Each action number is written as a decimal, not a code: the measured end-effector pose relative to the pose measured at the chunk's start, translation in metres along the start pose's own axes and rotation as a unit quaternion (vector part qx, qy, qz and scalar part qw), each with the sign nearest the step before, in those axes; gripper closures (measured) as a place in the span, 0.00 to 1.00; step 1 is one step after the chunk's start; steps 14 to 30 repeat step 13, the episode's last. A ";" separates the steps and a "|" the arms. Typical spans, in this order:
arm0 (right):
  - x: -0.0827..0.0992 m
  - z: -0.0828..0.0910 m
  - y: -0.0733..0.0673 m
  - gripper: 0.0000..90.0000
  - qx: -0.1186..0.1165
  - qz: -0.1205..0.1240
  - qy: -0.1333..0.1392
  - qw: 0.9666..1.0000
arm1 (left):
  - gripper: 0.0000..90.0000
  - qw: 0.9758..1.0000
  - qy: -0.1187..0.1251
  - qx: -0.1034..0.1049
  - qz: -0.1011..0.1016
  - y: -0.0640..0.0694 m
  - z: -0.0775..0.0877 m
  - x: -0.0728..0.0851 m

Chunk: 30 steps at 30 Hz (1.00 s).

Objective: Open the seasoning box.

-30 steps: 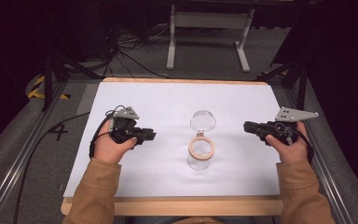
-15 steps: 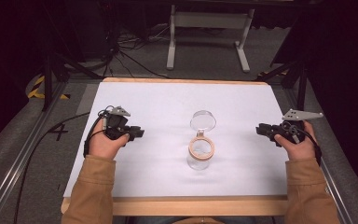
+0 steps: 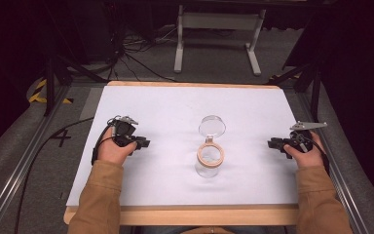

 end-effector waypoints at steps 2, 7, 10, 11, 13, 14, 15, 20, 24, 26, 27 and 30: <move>0.003 -0.006 0.001 0.80 0.002 0.003 -0.007 1.000 | 0.80 1.000 -0.004 0.001 0.004 -0.002 -0.004 0.003; 0.011 -0.020 0.000 0.84 0.021 0.023 -0.020 0.999 | 0.78 1.000 -0.009 0.003 0.003 -0.002 -0.009 0.005; 0.011 -0.022 -0.005 0.83 0.017 0.030 -0.020 0.999 | 0.77 1.000 -0.003 0.005 0.003 -0.001 -0.008 0.004; 0.010 -0.022 -0.006 0.83 0.014 0.032 -0.018 0.999 | 0.77 1.000 0.000 0.006 0.000 -0.001 -0.007 0.002; 0.009 -0.020 -0.008 0.83 0.008 0.030 -0.014 0.999 | 0.76 1.000 0.008 0.007 -0.002 0.002 -0.004 -0.001; 0.009 -0.020 -0.008 0.83 0.008 0.030 -0.014 0.999 | 0.76 1.000 0.008 0.007 -0.002 0.002 -0.004 -0.001; 0.009 -0.020 -0.008 0.83 0.008 0.030 -0.014 0.999 | 0.76 1.000 0.008 0.007 -0.002 0.002 -0.004 -0.001; 0.009 -0.020 -0.008 0.83 0.008 0.030 -0.014 0.999 | 0.76 1.000 0.008 0.007 -0.002 0.002 -0.004 -0.001; 0.009 -0.020 -0.008 0.83 0.008 0.030 -0.014 0.999 | 0.76 1.000 0.008 0.007 -0.002 0.002 -0.004 -0.001; 0.009 -0.020 -0.008 0.83 0.008 0.030 -0.014 0.999 | 0.76 1.000 0.008 0.007 -0.002 0.002 -0.004 -0.001; 0.009 -0.020 -0.008 0.83 0.008 0.030 -0.014 0.999 | 0.76 1.000 0.008 0.007 -0.002 0.002 -0.004 -0.001; 0.009 -0.020 -0.008 0.83 0.008 0.030 -0.014 0.999 | 0.76 1.000 0.008 0.007 -0.002 0.002 -0.004 -0.001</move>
Point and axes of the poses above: each handheld gripper's, and its own axes: z roughly backward along the jaws, x roughly out of its underside, y roughly to its right, the point moved 5 cm from there along -z, roughly forward along the jaws, and after that the axes turned 13 degrees about -z, right-handed, at the moved point
